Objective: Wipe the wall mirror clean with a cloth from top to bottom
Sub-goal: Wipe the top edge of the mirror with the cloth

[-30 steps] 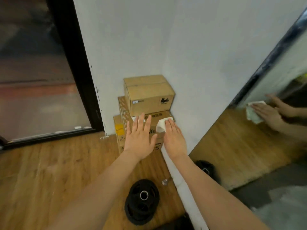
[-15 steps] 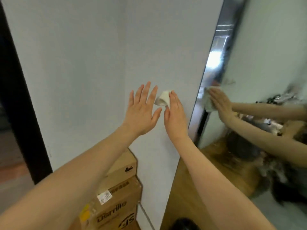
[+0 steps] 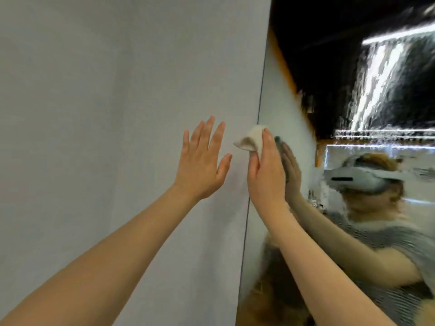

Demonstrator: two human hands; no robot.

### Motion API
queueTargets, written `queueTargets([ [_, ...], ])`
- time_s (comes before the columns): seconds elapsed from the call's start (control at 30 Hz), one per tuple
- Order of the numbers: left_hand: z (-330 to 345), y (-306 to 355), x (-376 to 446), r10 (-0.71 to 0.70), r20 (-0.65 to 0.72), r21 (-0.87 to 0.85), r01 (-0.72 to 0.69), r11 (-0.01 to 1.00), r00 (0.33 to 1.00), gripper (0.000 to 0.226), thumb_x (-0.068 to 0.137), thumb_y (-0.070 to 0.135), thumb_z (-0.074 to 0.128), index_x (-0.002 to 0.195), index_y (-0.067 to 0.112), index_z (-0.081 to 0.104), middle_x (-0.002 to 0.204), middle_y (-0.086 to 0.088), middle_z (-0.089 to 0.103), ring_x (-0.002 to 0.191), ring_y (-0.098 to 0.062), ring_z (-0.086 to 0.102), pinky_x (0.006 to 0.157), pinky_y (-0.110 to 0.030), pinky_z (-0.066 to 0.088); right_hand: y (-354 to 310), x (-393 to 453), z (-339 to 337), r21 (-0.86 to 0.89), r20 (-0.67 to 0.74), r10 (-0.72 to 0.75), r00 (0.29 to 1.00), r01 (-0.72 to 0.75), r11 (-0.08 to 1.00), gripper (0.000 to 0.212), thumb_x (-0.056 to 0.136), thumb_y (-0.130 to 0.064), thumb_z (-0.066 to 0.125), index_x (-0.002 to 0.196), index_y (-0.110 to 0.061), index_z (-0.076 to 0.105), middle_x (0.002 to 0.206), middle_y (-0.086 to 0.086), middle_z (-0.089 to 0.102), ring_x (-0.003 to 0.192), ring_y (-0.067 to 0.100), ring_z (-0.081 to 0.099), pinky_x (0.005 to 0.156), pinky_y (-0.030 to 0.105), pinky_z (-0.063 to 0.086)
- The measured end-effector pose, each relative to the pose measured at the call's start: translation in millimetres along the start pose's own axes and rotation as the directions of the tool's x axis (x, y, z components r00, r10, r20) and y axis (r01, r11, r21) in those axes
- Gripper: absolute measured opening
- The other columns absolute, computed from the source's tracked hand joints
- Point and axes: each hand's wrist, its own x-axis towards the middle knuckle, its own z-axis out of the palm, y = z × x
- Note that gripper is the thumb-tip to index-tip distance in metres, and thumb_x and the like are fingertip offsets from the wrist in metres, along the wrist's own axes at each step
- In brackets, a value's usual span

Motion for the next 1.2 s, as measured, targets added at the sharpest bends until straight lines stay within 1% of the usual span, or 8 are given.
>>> queueTargets([
  [0.07, 7, -8, 19, 0.058, -0.001, -0.017, -0.058, 0.998, 0.998, 0.071, 0.093, 0.047, 0.019, 0.153, 0.009, 0.023, 0.159, -0.016, 0.020, 0.146, -0.036, 0.018, 0.117, -0.052, 0.005, 13, 21, 2, -0.149, -0.015, -0.095, 0.995, 0.091, 0.985, 0.051, 0.100, -0.009, 0.049, 0.147, -0.001, 0.031, 0.153, 0.014, 0.035, 0.141, 0.026, 0.033, 0.108, 0.008, 0.013],
  [0.23, 23, -32, 63, 0.186, -0.019, -0.086, -0.187, 0.979, 0.982, 0.077, 0.089, 0.054, 0.007, 0.155, 0.015, 0.014, 0.162, -0.011, 0.009, 0.149, -0.030, 0.007, 0.118, -0.048, -0.003, 8, 66, -2, -0.482, -0.008, -0.283, 0.959, 0.244, 0.841, 0.058, 0.084, -0.004, 0.066, 0.137, 0.006, 0.044, 0.139, 0.027, 0.049, 0.126, 0.041, 0.051, 0.099, 0.053, 0.047],
  [0.5, 41, -46, 149, 0.291, -0.071, -0.121, -0.298, 0.947, 0.954, 0.085, 0.082, 0.055, -0.005, 0.156, 0.015, 0.008, 0.163, -0.009, 0.000, 0.150, -0.029, 0.001, 0.118, -0.046, -0.005, 14, 166, -32, -0.840, 0.178, -0.241, 0.954, 0.275, 0.468, 0.058, 0.073, -0.009, 0.080, 0.127, -0.010, 0.058, 0.137, 0.013, 0.056, 0.129, 0.037, 0.050, 0.096, 0.050, 0.046],
  [0.7, 39, -23, 216, 0.229, -0.148, -0.192, -0.255, 0.948, 0.962, 0.067, 0.103, 0.044, 0.021, 0.154, 0.015, -0.010, 0.161, -0.006, -0.020, 0.148, -0.022, -0.018, 0.117, -0.040, -0.013, -13, 236, -47, -0.884, 0.295, -0.289, 0.911, 0.375, 0.280, 0.051, 0.084, -0.008, 0.068, 0.133, -0.010, 0.054, 0.146, 0.014, 0.046, 0.138, 0.035, 0.038, 0.110, 0.049, 0.030],
  [0.9, 71, -19, 255, 0.051, -0.175, -0.309, -0.104, 0.945, 0.983, 0.068, 0.097, 0.048, 0.007, 0.155, 0.014, -0.006, 0.162, -0.007, -0.014, 0.149, -0.020, -0.015, 0.117, -0.039, -0.013, -17, 300, -44, -0.834, 0.432, 0.126, 0.893, 0.342, 0.432, 0.058, 0.101, -0.033, 0.046, 0.153, -0.021, 0.024, 0.162, -0.004, 0.014, 0.149, 0.018, 0.013, 0.119, 0.032, 0.009],
  [1.03, 78, -22, 259, 0.054, -0.215, -0.317, -0.122, 0.941, 0.975, 0.066, 0.102, 0.045, 0.020, 0.155, 0.016, -0.007, 0.162, -0.004, -0.015, 0.148, -0.018, -0.016, 0.117, -0.037, -0.013, -29, 302, -27, -0.711, 0.248, 0.256, 0.934, -0.004, 0.704, 0.059, 0.100, -0.048, 0.038, 0.140, -0.006, 0.048, 0.143, 0.014, 0.048, 0.134, 0.027, 0.042, 0.112, 0.038, 0.031],
  [1.13, 78, -22, 262, 0.055, -0.240, -0.311, -0.130, 0.941, 0.969, 0.065, 0.101, 0.048, 0.014, 0.155, 0.017, -0.007, 0.162, -0.003, -0.015, 0.148, -0.018, -0.017, 0.116, -0.037, -0.014, -27, 291, -4, -0.899, 0.053, 0.019, 0.998, 0.040, 0.436, 0.039, 0.101, -0.042, 0.036, 0.097, -0.008, 0.056, 0.104, 0.016, 0.063, 0.106, 0.033, 0.058, 0.091, 0.039, 0.042],
  [1.2, 79, -23, 261, 0.049, -0.256, -0.313, -0.131, 0.941, 0.965, 0.076, 0.089, 0.055, -0.004, 0.155, 0.018, -0.007, 0.162, -0.002, -0.014, 0.148, -0.017, -0.016, 0.115, -0.034, -0.015, -23, 284, 18, -0.977, 0.054, 0.010, 0.998, 0.051, 0.208, 0.036, 0.101, -0.034, 0.035, 0.117, -0.007, 0.052, 0.121, 0.020, 0.057, 0.119, 0.036, 0.051, 0.100, 0.043, 0.036],
])
